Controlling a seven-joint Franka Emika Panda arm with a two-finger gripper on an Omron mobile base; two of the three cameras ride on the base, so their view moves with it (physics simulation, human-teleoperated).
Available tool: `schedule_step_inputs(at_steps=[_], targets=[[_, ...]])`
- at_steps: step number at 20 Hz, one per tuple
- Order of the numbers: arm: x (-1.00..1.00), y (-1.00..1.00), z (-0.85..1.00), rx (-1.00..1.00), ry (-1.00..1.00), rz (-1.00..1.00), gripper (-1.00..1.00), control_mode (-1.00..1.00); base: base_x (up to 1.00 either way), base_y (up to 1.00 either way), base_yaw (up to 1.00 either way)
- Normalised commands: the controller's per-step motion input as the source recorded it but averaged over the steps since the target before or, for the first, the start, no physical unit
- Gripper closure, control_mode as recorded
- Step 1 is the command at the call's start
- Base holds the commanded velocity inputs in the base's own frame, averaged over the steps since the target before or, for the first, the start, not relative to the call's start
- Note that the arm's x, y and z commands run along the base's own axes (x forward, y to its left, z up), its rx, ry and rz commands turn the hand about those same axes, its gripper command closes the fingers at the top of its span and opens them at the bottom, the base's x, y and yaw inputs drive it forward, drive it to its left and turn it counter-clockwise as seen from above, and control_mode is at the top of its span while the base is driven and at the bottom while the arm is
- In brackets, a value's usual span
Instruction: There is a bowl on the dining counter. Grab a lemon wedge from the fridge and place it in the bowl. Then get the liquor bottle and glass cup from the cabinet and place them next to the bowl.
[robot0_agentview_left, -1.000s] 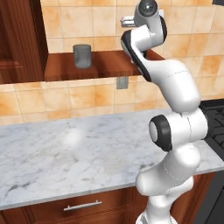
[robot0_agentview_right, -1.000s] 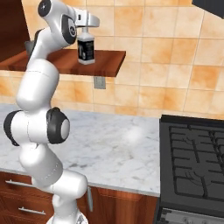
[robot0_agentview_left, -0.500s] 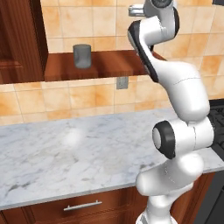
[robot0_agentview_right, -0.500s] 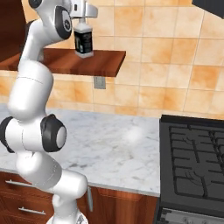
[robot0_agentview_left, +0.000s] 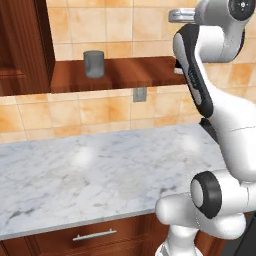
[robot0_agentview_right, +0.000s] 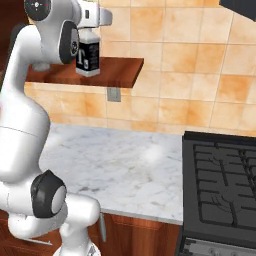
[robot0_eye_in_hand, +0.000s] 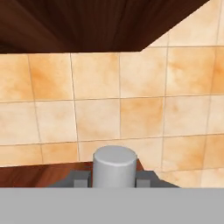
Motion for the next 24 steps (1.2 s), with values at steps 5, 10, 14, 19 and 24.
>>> schedule_step_inputs(at_steps=[5,10,14,19,24], targets=[[-1.0,-0.09,-0.39,0.0,-0.03,0.25,1.0,-1.0,0.0,0.0,0.0],[-0.96,-0.01,-0.05,0.0,-0.02,0.29,1.0,-1.0,0.0,0.0,0.0],[-0.84,0.0,-0.14,0.0,0.0,0.3,1.0,-1.0,0.0,0.0,0.0],[-0.84,0.02,-0.24,0.0,0.0,0.24,1.0,-1.0,0.0,0.0,0.0],[-0.16,0.03,-0.06,0.0,0.0,0.04,1.0,1.0,-0.69,0.22,0.13]])
